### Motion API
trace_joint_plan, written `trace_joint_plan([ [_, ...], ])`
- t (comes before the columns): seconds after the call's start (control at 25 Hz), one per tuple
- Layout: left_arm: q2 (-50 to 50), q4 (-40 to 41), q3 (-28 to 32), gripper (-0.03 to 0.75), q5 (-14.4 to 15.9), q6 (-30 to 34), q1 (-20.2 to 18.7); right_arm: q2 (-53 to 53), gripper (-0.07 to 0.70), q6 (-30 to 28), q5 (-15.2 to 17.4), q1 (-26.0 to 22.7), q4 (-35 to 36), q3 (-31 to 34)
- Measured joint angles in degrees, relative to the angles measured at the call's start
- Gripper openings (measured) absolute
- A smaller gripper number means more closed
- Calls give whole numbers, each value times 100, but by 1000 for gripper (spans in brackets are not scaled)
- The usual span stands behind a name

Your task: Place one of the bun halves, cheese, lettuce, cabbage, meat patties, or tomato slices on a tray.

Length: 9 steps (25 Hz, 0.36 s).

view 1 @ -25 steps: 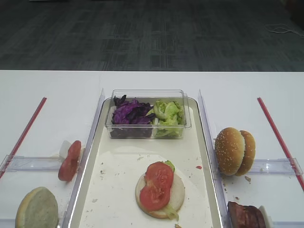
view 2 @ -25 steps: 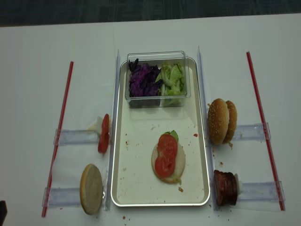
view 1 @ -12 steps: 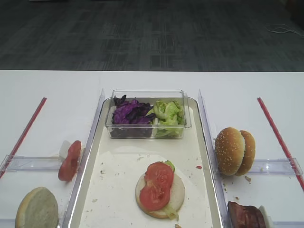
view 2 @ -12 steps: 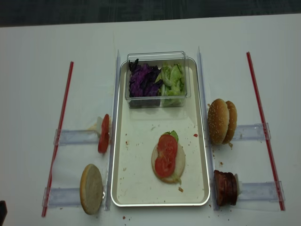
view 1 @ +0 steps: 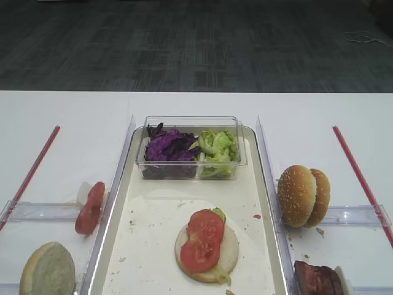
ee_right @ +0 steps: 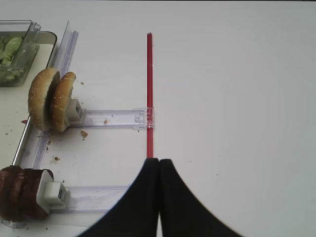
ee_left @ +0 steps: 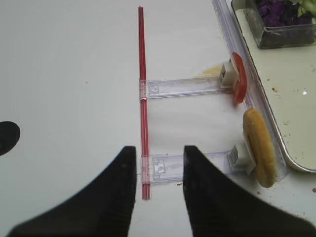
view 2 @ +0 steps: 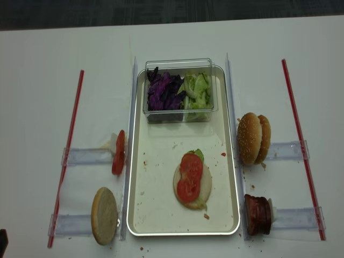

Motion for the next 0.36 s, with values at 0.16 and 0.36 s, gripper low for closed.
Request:
trace_joint_plan([
  [0.16, 0, 0, 0, 223, 0, 0, 0, 0, 6, 0, 0, 0, 0, 0],
  [0.36, 0, 0, 0, 223, 0, 0, 0, 0, 6, 10, 0, 0, 0, 0],
])
